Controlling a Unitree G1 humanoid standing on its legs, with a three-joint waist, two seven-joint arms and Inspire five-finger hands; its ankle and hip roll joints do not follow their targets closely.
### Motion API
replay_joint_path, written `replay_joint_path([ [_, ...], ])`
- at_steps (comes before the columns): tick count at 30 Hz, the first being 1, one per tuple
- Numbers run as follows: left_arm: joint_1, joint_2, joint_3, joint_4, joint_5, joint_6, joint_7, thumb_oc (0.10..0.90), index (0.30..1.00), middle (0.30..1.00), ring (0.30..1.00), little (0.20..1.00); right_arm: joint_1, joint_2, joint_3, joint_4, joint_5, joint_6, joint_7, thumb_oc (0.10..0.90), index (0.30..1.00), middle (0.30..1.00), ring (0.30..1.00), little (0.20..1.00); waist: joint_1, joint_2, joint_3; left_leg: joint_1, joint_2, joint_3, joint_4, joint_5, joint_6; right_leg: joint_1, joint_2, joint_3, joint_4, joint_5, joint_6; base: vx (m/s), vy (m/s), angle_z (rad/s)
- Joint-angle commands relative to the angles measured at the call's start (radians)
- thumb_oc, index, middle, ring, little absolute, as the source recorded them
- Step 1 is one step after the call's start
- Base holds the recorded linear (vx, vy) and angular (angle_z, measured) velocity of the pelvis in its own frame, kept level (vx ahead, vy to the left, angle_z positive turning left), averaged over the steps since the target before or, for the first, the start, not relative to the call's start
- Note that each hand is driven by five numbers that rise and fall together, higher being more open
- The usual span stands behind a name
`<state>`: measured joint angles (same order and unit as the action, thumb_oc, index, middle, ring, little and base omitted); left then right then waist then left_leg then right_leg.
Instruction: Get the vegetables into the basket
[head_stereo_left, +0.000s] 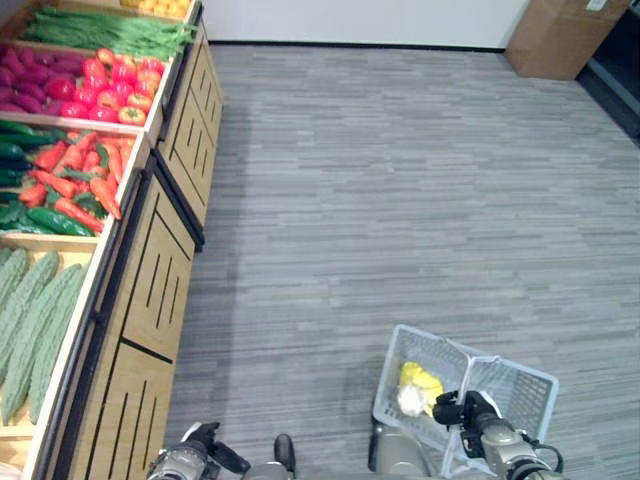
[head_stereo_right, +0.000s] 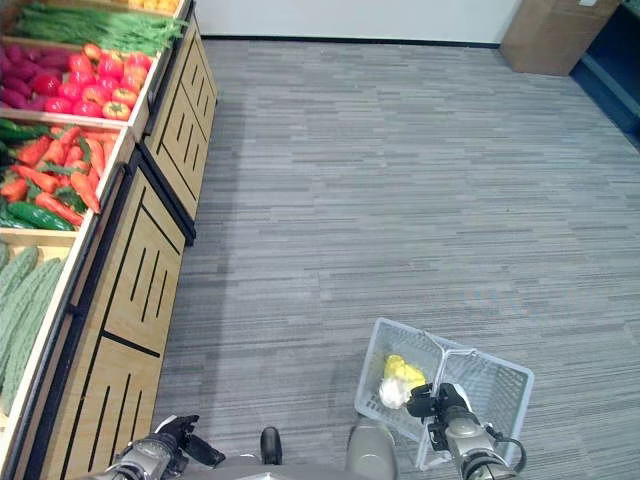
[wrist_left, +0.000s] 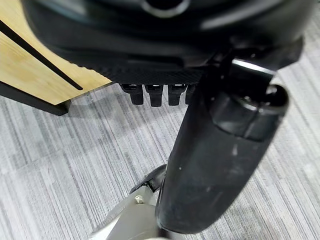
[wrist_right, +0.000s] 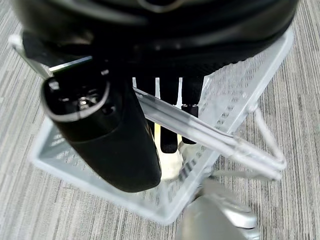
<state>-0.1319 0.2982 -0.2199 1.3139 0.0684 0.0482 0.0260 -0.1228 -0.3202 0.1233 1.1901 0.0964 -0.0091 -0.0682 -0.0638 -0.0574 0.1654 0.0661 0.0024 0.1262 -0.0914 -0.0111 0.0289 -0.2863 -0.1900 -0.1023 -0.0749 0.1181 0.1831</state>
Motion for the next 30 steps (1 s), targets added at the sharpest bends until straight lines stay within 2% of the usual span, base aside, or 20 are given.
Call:
replay_joint_path([
  [1, 0.019, 0.002, 0.017, -0.01, 0.023, -0.013, 0.009, 0.9, 1.0, 1.0, 1.0, 1.0, 0.061, -0.008, 0.066, 0.063, -0.035, 0.029, 0.024, 0.4, 0.3, 0.3, 0.3, 0.3, -0.003, 0.031, 0.003, 0.11, 0.016, -0.048, 0.031, -0.103, -0.064, -0.023, 0.01, 0.016, 0.12, 0.065, 0.03, 0.26, -0.158, 1.22],
  [2, 0.016, -0.006, 0.007, -0.006, 0.027, -0.01, 0.015, 0.9, 1.0, 1.0, 1.0, 1.0, 0.07, -0.013, 0.07, 0.056, -0.009, 0.022, 0.028, 0.4, 0.3, 0.3, 0.3, 0.3, -0.013, 0.036, -0.018, 0.124, 0.039, -0.081, 0.026, -0.105, -0.076, -0.02, 0.053, 0.038, 0.17, 0.039, 0.002, 0.21, -0.14, 1.43],
  [4, 0.016, -0.012, 0.003, -0.007, 0.027, -0.01, 0.015, 0.9, 1.0, 1.0, 1.0, 1.0, 0.072, -0.018, 0.076, 0.054, -0.022, 0.022, 0.03, 0.4, 0.3, 0.3, 0.3, 0.3, -0.013, 0.041, -0.024, 0.121, 0.047, -0.092, 0.029, -0.103, -0.081, -0.015, 0.049, 0.019, 0.173, 0.036, -0.003, 0.17, -0.149, 0.73],
  [5, 0.01, -0.02, -0.011, -0.011, 0.029, -0.01, 0.016, 0.9, 1.0, 1.0, 1.0, 1.0, 0.075, -0.028, 0.079, 0.052, -0.021, 0.023, 0.029, 0.4, 0.3, 0.3, 0.3, 0.3, -0.016, 0.048, -0.031, 0.111, 0.063, -0.102, 0.039, -0.094, -0.095, -0.007, 0.046, -0.01, 0.179, 0.024, -0.012, 0.16, -0.191, 0.14],
  [8, 0.005, -0.032, -0.026, -0.022, 0.024, -0.009, 0.017, 0.9, 1.0, 1.0, 1.0, 1.0, 0.075, -0.039, 0.073, 0.059, -0.009, 0.024, 0.029, 0.4, 0.3, 0.3, 0.3, 0.3, -0.022, 0.059, -0.04, 0.097, 0.092, -0.106, 0.049, -0.072, -0.118, 0.005, 0.054, -0.04, 0.173, 0.006, -0.026, 0.12, -0.15, 0.67],
  [12, 0.011, -0.035, -0.018, -0.019, 0.012, -0.01, 0.022, 0.9, 1.0, 1.0, 1.0, 1.0, 0.09, -0.036, 0.083, 0.081, -0.022, 0.027, 0.041, 0.4, 0.3, 0.3, 0.3, 0.3, -0.02, 0.075, -0.05, 0.091, 0.124, -0.111, 0.06, -0.001, -0.149, 0.023, 0.078, -0.054, 0.166, -0.021, -0.05, 0.15, -0.13, 0.18],
  [13, 0.011, -0.035, -0.018, -0.019, 0.012, -0.01, 0.022, 0.9, 1.0, 1.0, 1.0, 1.0, 0.09, -0.036, 0.083, 0.081, -0.022, 0.027, 0.041, 0.4, 0.3, 0.3, 0.3, 0.3, -0.02, 0.075, -0.05, 0.091, 0.124, -0.112, 0.059, -0.001, -0.149, 0.023, 0.079, -0.055, 0.166, -0.021, -0.05, 0.13, -0.115, -0.01],
  [17, 0.02, -0.027, -0.001, -0.011, 0.004, -0.008, 0.024, 0.9, 1.0, 1.0, 1.0, 1.0, 0.107, -0.031, 0.088, 0.09, -0.032, 0.028, 0.048, 0.4, 0.3, 0.3, 0.3, 0.3, -0.017, 0.081, -0.052, 0.086, 0.147, -0.123, 0.089, 0.062, -0.167, 0.048, 0.103, -0.062, 0.159, -0.043, -0.071, 0.08, -0.083, 0.07],
  [18, 0.021, -0.024, 0.005, -0.01, 0.001, -0.008, 0.024, 0.9, 1.0, 1.0, 1.0, 1.0, 0.112, -0.03, 0.091, 0.093, -0.038, 0.028, 0.05, 0.4, 0.3, 0.3, 0.3, 0.3, -0.014, 0.08, -0.051, 0.079, 0.15, -0.13, 0.105, 0.081, -0.171, 0.059, 0.109, -0.064, 0.154, -0.048, -0.077, 0.12, -0.174, 0.07],
  [19, 0.024, -0.017, 0.015, -0.003, -0.004, -0.006, 0.024, 0.9, 1.0, 1.0, 1.0, 1.0, 0.121, -0.03, 0.098, 0.089, -0.045, 0.028, 0.059, 0.4, 0.3, 0.3, 0.3, 0.3, -0.006, 0.074, -0.046, 0.045, 0.146, -0.147, 0.175, 0.144, -0.188, 0.091, 0.123, -0.067, 0.138, -0.059, -0.094, 0.13, -0.238, 0.23],
  [20, 0.021, -0.01, 0.027, -0.007, -0.021, -0.005, 0.028, 0.9, 1.0, 1.0, 1.0, 1.0, 0.122, -0.04, 0.1, 0.084, -0.046, 0.027, 0.06, 0.4, 0.3, 0.3, 0.3, 0.3, 0.002, 0.055, -0.028, -0.005, 0.132, -0.16, 0.284, 0.182, -0.192, 0.124, 0.124, -0.072, 0.128, -0.07, -0.11, 0.18, -0.291, 0.44],
  [21, 0.021, -0.007, 0.037, -0.006, -0.04, -0.003, 0.029, 0.9, 1.0, 1.0, 1.0, 1.0, 0.123, -0.052, 0.097, 0.083, -0.043, 0.029, 0.062, 0.4, 0.3, 0.3, 0.3, 0.3, 0.016, 0.026, -0.01, -0.057, 0.101, -0.155, 0.353, 0.163, -0.176, 0.162, 0.113, -0.07, 0.124, -0.088, -0.12, 0.17, -0.203, 0.4],
  [22, 0.021, -0.008, 0.041, -0.009, -0.05, -0.002, 0.029, 0.9, 1.0, 1.0, 1.0, 1.0, 0.123, -0.058, 0.091, 0.083, -0.039, 0.03, 0.061, 0.4, 0.3, 0.3, 0.3, 0.3, 0.019, 0.021, -0.004, -0.092, 0.103, -0.126, 0.322, 0.148, -0.165, 0.175, 0.102, -0.071, 0.121, -0.091, -0.112, 0.2, -0.08, 0.23],
  [24, 0.02, -0.013, 0.038, -0.009, -0.043, -0.002, 0.022, 0.9, 1.0, 1.0, 1.0, 1.0, 0.125, -0.071, 0.066, 0.089, -0.022, 0.034, 0.058, 0.4, 0.3, 0.3, 0.3, 0.3, 0.035, 0.004, -0.002, -0.167, 0.116, -0.064, 0.223, 0.08, -0.146, 0.218, 0.08, -0.067, 0.102, -0.103, -0.089, 0.22, 0.047, 0.17],
  [25, 0.02, -0.014, 0.035, -0.007, -0.038, -0.002, 0.021, 0.9, 1.0, 1.0, 1.0, 1.0, 0.125, -0.076, 0.055, 0.09, -0.012, 0.035, 0.051, 0.4, 0.3, 0.3, 0.3, 0.3, 0.051, 0.003, -0.004, -0.209, 0.12, -0.06, 0.173, 0.088, -0.144, 0.238, 0.077, -0.058, 0.09, -0.11, -0.077, 0.38, 0.133, 0.3],
  [26, 0.018, -0.019, 0.023, -0.008, -0.035, -0.005, 0.022, 0.9, 1.0, 1.0, 1.0, 1.0, 0.127, -0.078, 0.051, 0.089, -0.009, 0.031, 0.047, 0.4, 0.3, 0.3, 0.3, 0.3, 0.081, 0.01, -0.008, -0.278, 0.133, -0.082, 0.077, 0.172, -0.158, 0.277, 0.08, -0.04, 0.071, -0.133, -0.068, 0.46, 0.214, -0.09],
  [27, 0.019, -0.016, 0.012, -0.009, -0.026, -0.008, 0.021, 0.9, 1.0, 1.0, 1.0, 1.0, 0.118, -0.083, 0.054, 0.09, -0.014, 0.031, 0.045, 0.4, 0.3, 0.3, 0.3, 0.3, 0.104, 0.012, -0.013, -0.319, 0.134, -0.109, 0.041, 0.206, -0.168, 0.31, 0.081, -0.009, 0.054, -0.149, -0.064, 0.45, 0.228, -0.53],
  [28, 0.021, -0.013, 0.013, -0.008, -0.025, -0.006, 0.023, 0.9, 1.0, 1.0, 1.0, 1.0, 0.113, -0.082, 0.055, 0.096, -0.015, 0.032, 0.047, 0.4, 0.3, 0.3, 0.3, 0.3, 0.112, 0.01, -0.014, -0.32, 0.134, -0.114, 0.052, 0.211, -0.17, 0.324, 0.079, 0.006, 0.055, -0.159, -0.06, 0.41, 0.318, -1.04],
  [29, 0.031, -0.012, 0.018, -0.005, -0.029, -0.008, 0.022, 0.9, 1.0, 1.0, 1.0, 1.0, 0.106, -0.067, 0.062, 0.101, -0.019, 0.033, 0.054, 0.4, 0.3, 0.3, 0.3, 0.3, 0.115, 0.008, -0.027, -0.306, 0.129, -0.103, 0.092, 0.167, -0.152, 0.341, 0.059, 0.032, 0.065, -0.182, -0.043, 0.28, 0.286, -1.09],
  [30, 0.032, -0.01, 0.02, -0.004, -0.029, -0.009, 0.02, 0.9, 1.0, 1.0, 1.0, 1.0, 0.104, -0.06, 0.066, 0.101, -0.024, 0.031, 0.057, 0.4, 0.3, 0.3, 0.3, 0.3, 0.119, -0.002, -0.027, -0.314, 0.116, -0.097, 0.119, 0.147, -0.141, 0.341, 0.038, 0.036, 0.071, -0.177, -0.035, 0.23, 0.3, -1.18],
])
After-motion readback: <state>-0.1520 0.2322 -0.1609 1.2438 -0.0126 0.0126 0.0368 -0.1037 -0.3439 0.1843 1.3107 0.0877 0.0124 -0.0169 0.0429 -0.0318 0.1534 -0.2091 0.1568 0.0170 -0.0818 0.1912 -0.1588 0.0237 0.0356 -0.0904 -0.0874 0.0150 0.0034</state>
